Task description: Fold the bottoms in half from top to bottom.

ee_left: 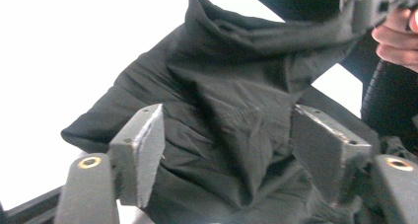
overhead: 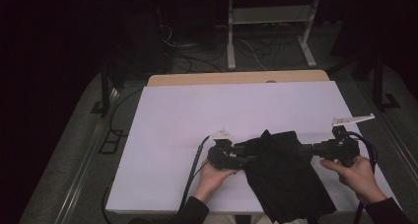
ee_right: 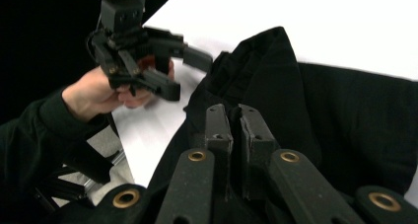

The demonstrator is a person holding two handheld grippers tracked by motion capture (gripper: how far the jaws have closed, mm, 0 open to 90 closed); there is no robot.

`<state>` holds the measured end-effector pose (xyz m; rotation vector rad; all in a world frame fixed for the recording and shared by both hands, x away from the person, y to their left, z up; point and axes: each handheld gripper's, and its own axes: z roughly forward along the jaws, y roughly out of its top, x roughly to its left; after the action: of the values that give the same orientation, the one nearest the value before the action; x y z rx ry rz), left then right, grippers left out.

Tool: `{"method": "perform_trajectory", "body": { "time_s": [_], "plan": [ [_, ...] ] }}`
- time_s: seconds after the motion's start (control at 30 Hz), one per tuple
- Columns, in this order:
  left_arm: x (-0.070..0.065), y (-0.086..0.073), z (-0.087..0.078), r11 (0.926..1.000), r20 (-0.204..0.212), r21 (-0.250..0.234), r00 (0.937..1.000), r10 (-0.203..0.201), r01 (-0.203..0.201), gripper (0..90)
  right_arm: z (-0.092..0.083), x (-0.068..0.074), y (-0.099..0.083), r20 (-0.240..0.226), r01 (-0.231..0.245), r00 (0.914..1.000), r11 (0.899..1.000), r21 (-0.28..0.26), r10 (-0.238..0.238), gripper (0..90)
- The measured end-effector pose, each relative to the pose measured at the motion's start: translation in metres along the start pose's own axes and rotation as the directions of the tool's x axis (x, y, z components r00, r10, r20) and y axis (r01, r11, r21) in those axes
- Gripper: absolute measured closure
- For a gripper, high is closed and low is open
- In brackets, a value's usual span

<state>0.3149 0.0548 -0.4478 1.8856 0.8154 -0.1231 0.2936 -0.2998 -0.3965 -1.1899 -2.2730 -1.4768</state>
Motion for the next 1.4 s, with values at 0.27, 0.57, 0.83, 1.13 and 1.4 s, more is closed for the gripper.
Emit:
{"method": "perform_trajectory", "body": {
  "time_s": [0.27,0.57,0.83,1.13,1.4],
  "plan": [
    [0.006,0.002,-0.005,0.9986,-0.038,-0.053,0.9993,-0.005,0.003,15.8,-0.006,0.002,-0.015,-0.032,0.010,0.9994,0.999,0.032,-0.009,82.7],
    [0.013,0.008,-0.014,0.9965,-0.064,-0.081,0.9977,-0.022,0.017,12.5,-0.011,0.004,-0.032,-0.065,0.016,0.9978,0.998,0.064,-0.011,82.4],
    [0.017,0.015,-0.026,0.9954,-0.099,-0.096,0.9950,-0.016,0.006,12.2,-0.015,-0.001,-0.043,-0.071,0.009,0.9975,0.997,0.083,-0.004,82.2],
    [0.022,0.015,-0.028,0.9952,-0.106,-0.097,0.9940,-0.024,0.014,10.6,-0.017,-0.009,-0.056,-0.070,0.010,0.9975,0.987,0.158,0.001,81.8],
    [0.022,0.016,-0.030,0.9956,-0.112,-0.093,0.9934,-0.024,0.014,8.4,-0.017,-0.015,-0.065,-0.044,-0.027,0.9983,0.975,0.223,0.038,71.0]
  ]
}}
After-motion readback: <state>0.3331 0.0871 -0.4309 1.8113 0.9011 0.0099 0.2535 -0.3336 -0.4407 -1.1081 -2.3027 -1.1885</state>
